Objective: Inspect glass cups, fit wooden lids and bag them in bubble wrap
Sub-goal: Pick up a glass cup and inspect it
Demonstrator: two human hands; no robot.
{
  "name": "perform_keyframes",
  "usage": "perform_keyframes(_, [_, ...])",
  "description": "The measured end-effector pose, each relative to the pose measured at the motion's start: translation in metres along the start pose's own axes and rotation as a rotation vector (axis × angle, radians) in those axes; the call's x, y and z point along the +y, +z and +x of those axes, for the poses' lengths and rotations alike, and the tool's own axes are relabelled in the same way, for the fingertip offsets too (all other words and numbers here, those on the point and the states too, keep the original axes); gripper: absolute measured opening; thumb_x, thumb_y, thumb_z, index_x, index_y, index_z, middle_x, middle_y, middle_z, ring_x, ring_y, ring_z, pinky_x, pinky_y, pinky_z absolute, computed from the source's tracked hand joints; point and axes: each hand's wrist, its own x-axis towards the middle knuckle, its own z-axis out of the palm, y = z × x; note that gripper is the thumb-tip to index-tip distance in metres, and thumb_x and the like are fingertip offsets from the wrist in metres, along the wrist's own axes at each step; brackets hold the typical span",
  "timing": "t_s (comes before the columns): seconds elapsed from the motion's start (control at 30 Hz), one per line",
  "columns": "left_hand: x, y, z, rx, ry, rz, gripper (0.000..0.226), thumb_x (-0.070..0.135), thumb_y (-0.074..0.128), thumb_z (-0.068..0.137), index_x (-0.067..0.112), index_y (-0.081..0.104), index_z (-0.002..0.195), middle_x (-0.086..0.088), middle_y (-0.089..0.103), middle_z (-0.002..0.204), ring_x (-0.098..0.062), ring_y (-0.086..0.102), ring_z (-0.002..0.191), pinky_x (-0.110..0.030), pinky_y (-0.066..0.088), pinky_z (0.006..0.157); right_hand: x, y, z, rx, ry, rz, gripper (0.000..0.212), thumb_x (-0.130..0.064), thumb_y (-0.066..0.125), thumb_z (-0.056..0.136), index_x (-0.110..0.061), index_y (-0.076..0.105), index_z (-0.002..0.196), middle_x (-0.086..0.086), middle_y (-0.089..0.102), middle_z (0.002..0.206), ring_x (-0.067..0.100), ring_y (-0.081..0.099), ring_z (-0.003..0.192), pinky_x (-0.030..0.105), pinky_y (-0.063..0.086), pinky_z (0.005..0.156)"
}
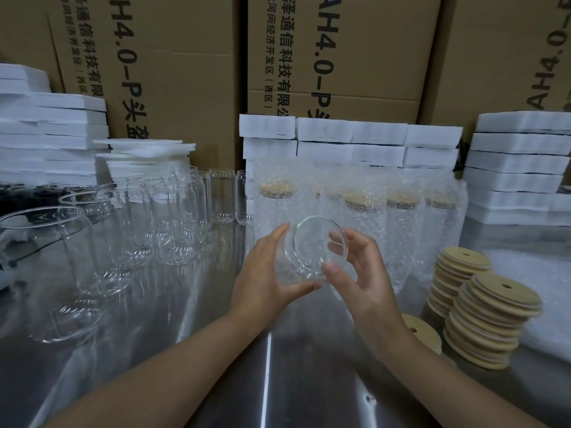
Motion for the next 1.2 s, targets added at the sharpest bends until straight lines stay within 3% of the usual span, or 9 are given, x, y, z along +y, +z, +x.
perform_keyframes(0.17, [0.011, 0.0, -0.004, 0.032, 0.122, 0.147, 0.082, 0.066, 0.057, 0.063, 0.045, 0.029, 0.137, 0.016, 0.045, 0.137, -0.003, 0.042, 0.127, -0.023, 0.037, 0.098, 0.001, 0.004, -0.001, 0.053, 0.018, -0.184, 0.078, -0.055, 0.078, 0.051, -0.042, 0.042, 0.119, -0.024, 0.047, 0.122, -0.008, 0.046, 0.116, 0.023, 0.05, 0.085])
perform_keyframes(0.33, [0.01, -0.001, -0.004, -0.003, 0.138, 0.157, 0.08, 0.069, 0.059, 0.063, 0.05, 0.029, 0.134, 0.023, 0.04, 0.13, 0.01, 0.034, 0.118, -0.003, 0.028, 0.092, 0.002, 0.002, 0.001, 0.055, 0.015, -0.262, 0.077, -0.063, 0.074, 0.053, -0.049, 0.04, 0.12, -0.021, 0.044, 0.128, -0.009, 0.044, 0.115, 0.026, 0.048, 0.089])
perform_keyframes(0.4, [0.009, -0.001, -0.004, -0.016, 0.121, 0.124, 0.083, 0.071, 0.065, 0.06, 0.055, 0.029, 0.132, 0.023, 0.041, 0.13, 0.008, 0.037, 0.119, -0.004, 0.03, 0.094, 0.001, 0.001, 0.002, 0.043, 0.003, -0.248, 0.067, -0.062, 0.077, 0.064, -0.052, 0.041, 0.12, -0.021, 0.045, 0.127, -0.009, 0.044, 0.115, 0.023, 0.051, 0.083])
perform_keyframes(0.53, [0.006, -0.003, -0.002, -0.025, 0.079, 0.048, 0.092, 0.066, 0.078, 0.054, 0.065, 0.027, 0.131, 0.024, 0.042, 0.132, 0.0, 0.043, 0.126, -0.035, 0.047, 0.1, -0.001, -0.001, 0.005, 0.038, -0.005, -0.138, 0.049, -0.056, 0.058, 0.071, -0.05, 0.049, 0.119, -0.015, 0.053, 0.124, -0.01, 0.049, 0.111, 0.008, 0.049, 0.069])
perform_keyframes(0.63, [0.007, -0.003, -0.001, -0.045, 0.062, 0.009, 0.1, 0.067, 0.08, 0.049, 0.07, 0.024, 0.132, 0.023, 0.044, 0.135, -0.001, 0.043, 0.128, -0.043, 0.048, 0.1, -0.003, -0.003, 0.007, 0.093, -0.005, -0.08, 0.034, -0.057, 0.046, 0.081, -0.049, 0.058, 0.112, -0.011, 0.061, 0.119, -0.008, 0.057, 0.104, 0.007, 0.047, 0.067])
perform_keyframes(0.7, [0.008, -0.004, -0.002, -0.077, 0.057, -0.025, 0.104, 0.067, 0.081, 0.048, 0.071, 0.02, 0.133, 0.022, 0.046, 0.136, -0.003, 0.045, 0.129, -0.042, 0.048, 0.101, -0.002, -0.004, 0.008, 0.121, -0.005, -0.072, 0.031, -0.059, 0.04, 0.088, -0.049, 0.06, 0.11, -0.013, 0.063, 0.115, -0.004, 0.059, 0.101, 0.013, 0.049, 0.063])
perform_keyframes(0.8, [0.016, -0.004, -0.007, -0.149, 0.001, -0.193, 0.102, 0.062, 0.085, 0.048, 0.074, 0.024, 0.129, 0.028, 0.053, 0.126, 0.004, 0.053, 0.12, -0.018, 0.051, 0.089, 0.0, -0.004, 0.008, 0.134, -0.008, -0.08, 0.034, -0.054, 0.034, 0.089, -0.045, 0.059, 0.111, -0.017, 0.062, 0.11, -0.005, 0.058, 0.101, 0.012, 0.049, 0.069])
perform_keyframes(1.07, [0.045, 0.001, -0.017, -0.216, -0.361, -0.787, 0.08, 0.05, 0.073, 0.054, 0.021, 0.041, 0.121, -0.006, 0.074, 0.099, -0.021, 0.072, 0.091, -0.033, 0.057, 0.055, 0.0, -0.004, 0.006, 0.087, -0.025, -0.121, 0.027, -0.038, 0.038, 0.09, -0.032, 0.06, 0.105, -0.015, 0.063, 0.11, -0.004, 0.059, 0.102, 0.013, 0.044, 0.085])
perform_keyframes(1.2, [0.048, 0.002, -0.014, -0.287, -0.555, -1.05, 0.07, 0.056, 0.068, 0.062, 0.012, 0.062, 0.115, -0.015, 0.07, 0.11, -0.029, 0.07, 0.098, -0.039, 0.058, 0.062, -0.004, -0.004, 0.003, 0.032, -0.033, -0.125, 0.031, -0.046, 0.055, 0.081, -0.034, 0.056, 0.11, -0.011, 0.059, 0.119, -0.004, 0.058, 0.104, 0.01, 0.045, 0.079])
